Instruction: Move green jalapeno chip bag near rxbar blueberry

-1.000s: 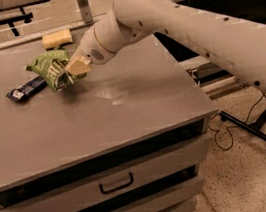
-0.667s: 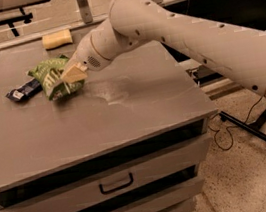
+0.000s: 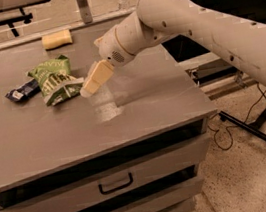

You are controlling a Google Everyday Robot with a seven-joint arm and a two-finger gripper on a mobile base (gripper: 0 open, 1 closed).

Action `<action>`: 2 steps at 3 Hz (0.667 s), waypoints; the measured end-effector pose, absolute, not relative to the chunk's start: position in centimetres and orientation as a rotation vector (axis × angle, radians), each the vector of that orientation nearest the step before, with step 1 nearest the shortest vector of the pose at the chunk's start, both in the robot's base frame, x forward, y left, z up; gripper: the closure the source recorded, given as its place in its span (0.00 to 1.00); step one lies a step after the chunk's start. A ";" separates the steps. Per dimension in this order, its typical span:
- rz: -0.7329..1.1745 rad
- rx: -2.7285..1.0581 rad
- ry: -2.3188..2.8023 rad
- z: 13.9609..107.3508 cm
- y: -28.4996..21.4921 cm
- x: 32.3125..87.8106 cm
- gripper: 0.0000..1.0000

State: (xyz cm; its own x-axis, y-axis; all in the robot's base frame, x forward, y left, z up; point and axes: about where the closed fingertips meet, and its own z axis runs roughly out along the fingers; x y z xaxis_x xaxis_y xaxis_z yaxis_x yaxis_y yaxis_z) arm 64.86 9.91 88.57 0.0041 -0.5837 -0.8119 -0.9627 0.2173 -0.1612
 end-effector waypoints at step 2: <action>0.534 -1.545 1.679 88.5 4.6 63.8 0.00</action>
Offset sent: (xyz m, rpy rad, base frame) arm -0.0071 -0.0508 0.0013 -0.0593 -0.0226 0.0158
